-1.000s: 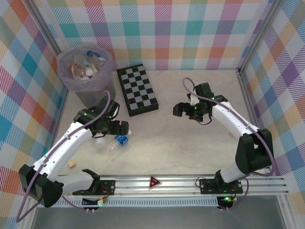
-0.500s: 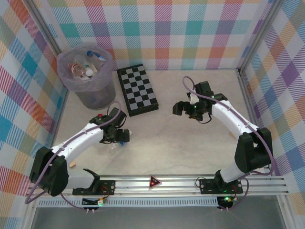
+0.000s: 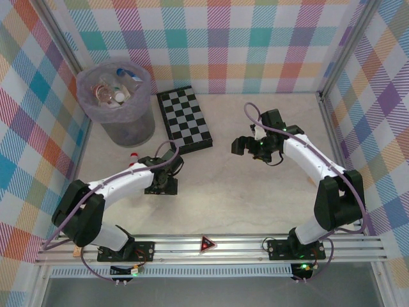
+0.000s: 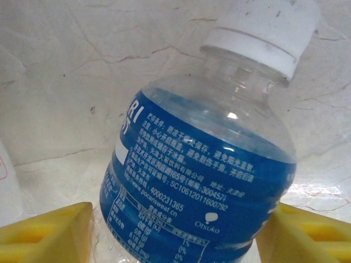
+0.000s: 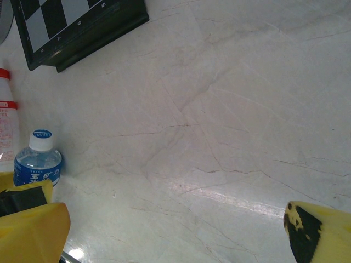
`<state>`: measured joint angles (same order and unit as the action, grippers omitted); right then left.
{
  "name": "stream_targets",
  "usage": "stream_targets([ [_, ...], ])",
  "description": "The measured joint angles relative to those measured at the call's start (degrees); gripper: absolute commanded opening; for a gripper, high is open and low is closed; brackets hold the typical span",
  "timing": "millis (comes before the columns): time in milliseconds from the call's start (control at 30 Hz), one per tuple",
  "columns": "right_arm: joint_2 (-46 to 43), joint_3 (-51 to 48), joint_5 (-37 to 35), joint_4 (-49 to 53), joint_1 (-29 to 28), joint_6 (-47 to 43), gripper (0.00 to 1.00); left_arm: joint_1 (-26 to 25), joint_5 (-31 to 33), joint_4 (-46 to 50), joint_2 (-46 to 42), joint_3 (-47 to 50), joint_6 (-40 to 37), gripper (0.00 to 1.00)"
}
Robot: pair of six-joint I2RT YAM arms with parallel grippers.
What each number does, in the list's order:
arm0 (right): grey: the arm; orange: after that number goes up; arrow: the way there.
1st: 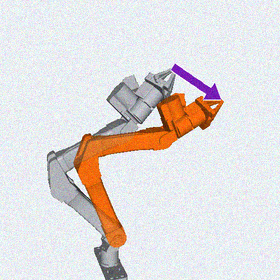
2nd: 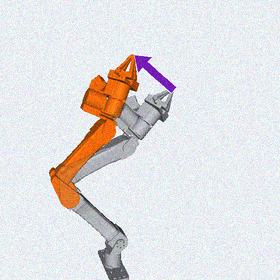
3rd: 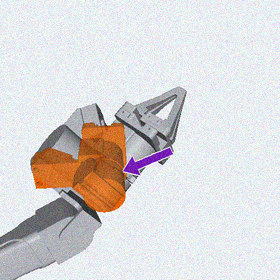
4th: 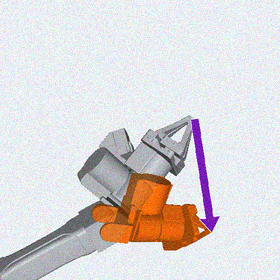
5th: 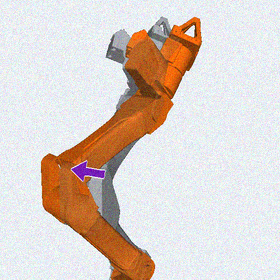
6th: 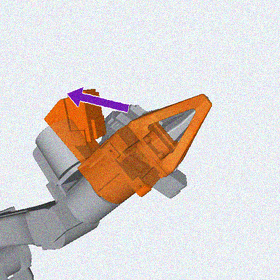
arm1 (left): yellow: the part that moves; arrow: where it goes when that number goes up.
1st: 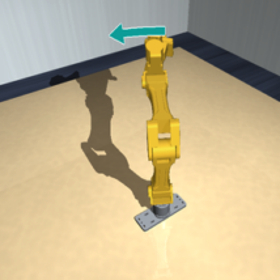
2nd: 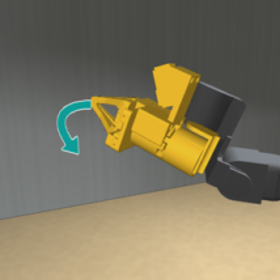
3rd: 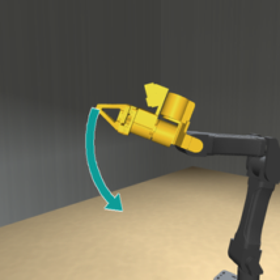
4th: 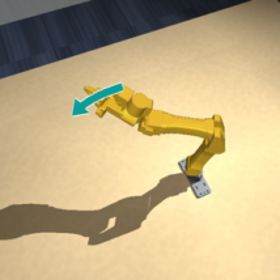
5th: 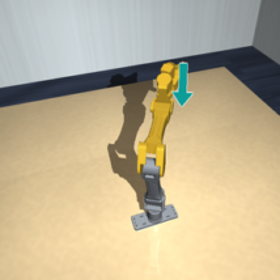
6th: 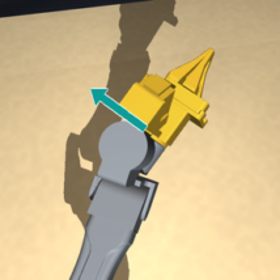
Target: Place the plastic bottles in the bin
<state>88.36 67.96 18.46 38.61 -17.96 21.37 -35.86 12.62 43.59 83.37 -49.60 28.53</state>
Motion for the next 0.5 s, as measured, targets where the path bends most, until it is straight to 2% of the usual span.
stream_targets([
  [233, 0.00, -0.04, -0.02, 0.00, 0.00, -0.83, 1.00, -1.27, 0.98, -0.20, 2.89, -2.60, 1.22, 0.57],
  [500, 0.00, -0.52, -0.46, 0.00, 0.00, -1.07, 1.00, -1.66, -0.66, 1.49, 3.74, -6.43, 1.92, 0.53],
])
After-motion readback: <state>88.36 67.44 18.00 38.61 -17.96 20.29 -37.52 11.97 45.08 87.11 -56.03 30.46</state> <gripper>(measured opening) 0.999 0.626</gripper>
